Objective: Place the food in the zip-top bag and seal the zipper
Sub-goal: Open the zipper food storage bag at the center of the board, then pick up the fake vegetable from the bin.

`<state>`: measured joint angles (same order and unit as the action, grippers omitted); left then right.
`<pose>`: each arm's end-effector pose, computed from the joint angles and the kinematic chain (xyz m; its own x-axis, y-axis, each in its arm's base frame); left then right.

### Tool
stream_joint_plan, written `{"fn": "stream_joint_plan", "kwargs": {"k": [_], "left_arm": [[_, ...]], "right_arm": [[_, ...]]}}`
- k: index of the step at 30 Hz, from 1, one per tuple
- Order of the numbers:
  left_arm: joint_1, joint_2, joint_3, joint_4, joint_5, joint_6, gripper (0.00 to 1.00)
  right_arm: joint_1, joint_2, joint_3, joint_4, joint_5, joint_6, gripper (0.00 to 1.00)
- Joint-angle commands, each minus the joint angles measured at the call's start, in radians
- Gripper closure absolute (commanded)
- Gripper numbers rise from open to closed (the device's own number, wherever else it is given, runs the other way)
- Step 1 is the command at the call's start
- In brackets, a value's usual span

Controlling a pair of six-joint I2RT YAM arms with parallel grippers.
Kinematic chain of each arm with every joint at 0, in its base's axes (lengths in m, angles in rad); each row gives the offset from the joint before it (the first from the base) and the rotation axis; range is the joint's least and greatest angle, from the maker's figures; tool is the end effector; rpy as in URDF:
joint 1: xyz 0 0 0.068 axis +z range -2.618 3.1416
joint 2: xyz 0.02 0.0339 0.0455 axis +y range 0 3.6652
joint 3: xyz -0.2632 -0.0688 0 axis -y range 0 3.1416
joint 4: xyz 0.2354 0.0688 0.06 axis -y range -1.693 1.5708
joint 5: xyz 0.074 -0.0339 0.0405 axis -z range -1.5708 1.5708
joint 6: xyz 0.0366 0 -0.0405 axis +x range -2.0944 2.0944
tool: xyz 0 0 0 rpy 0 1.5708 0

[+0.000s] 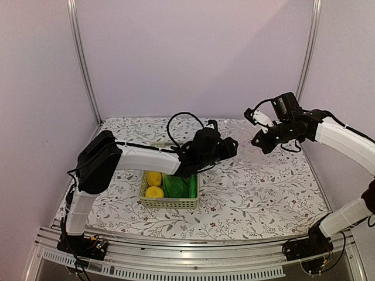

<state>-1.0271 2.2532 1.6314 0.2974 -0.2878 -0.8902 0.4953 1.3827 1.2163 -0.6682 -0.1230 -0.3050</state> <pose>0.2757 -0.4360 0.1946 -0.6334 -0.3928 -0.6667 0.3006 0.6690 -0.6797 0.2503 0.1403 0.3105 -0.4585 -0.5864 -0.6678 -0.7149 0.6898 -0.1149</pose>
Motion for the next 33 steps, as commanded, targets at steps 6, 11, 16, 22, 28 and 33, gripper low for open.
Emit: {"fn": "stream_joint_plan", "kwargs": {"k": [6, 11, 16, 22, 28, 33], "left_arm": [[-0.055, -0.172, -0.049, 0.084, -0.009, 0.168, 0.11], [-0.079, -0.269, -0.159, 0.130, 0.070, 0.245, 0.10], [-0.086, -0.406, -0.358, 0.166, 0.140, 0.316, 0.10], [-0.085, -0.537, -0.535, 0.145, 0.153, 0.375, 0.10], [-0.074, -0.618, -0.555, -0.093, -0.013, 0.376, 0.11], [-0.007, -0.652, -0.512, -0.420, -0.124, 0.314, 0.12]], "right_arm": [[-0.049, 0.079, 0.028, 0.102, 0.117, 0.030, 1.00], [-0.081, 0.109, 0.016, 0.166, 0.164, 0.022, 1.00], [-0.157, 0.127, 0.051, 0.203, 0.167, 0.017, 1.00], [-0.234, 0.108, 0.087, 0.217, 0.150, 0.000, 1.00], [-0.292, 0.094, 0.135, 0.226, 0.263, 0.001, 1.00], [-0.294, 0.063, 0.077, 0.248, 0.216, 0.007, 1.00]]}}
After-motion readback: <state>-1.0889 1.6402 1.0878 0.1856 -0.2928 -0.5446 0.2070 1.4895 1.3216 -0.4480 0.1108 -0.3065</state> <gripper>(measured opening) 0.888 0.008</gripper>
